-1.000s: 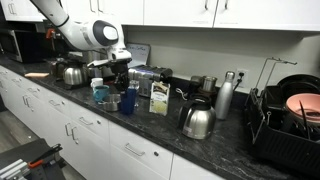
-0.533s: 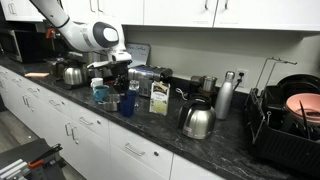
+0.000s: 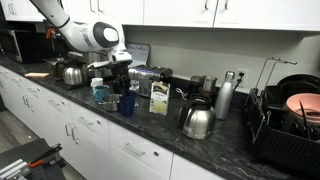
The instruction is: Move the dark blue cup to the right
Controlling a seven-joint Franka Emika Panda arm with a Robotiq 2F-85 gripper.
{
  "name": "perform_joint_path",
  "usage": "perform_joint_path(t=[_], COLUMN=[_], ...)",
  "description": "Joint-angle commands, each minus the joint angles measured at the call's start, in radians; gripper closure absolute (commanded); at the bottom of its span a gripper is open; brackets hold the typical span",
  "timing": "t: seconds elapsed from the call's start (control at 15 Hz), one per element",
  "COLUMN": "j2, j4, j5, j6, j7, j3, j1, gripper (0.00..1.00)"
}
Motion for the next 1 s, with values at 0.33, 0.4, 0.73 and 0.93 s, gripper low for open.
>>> perform_joint_path(t=[0.33,0.4,0.73,0.93], j2=[-0.093,-0.111,-0.118,-0.115], j4=[0.016,0.018,0.011,0.011], j5=[0.106,0.139,0.122,0.122], j6=[-0.092,-0.115,-0.100,-0.100], j7=[-0.105,-0.144,-0.119,-0.119], j3=[-0.028,-0.033,-0.014,-0.014], j1=[0.008,0.009,-0.006,-0.006], gripper=[0.00,0.00,0.00,0.00])
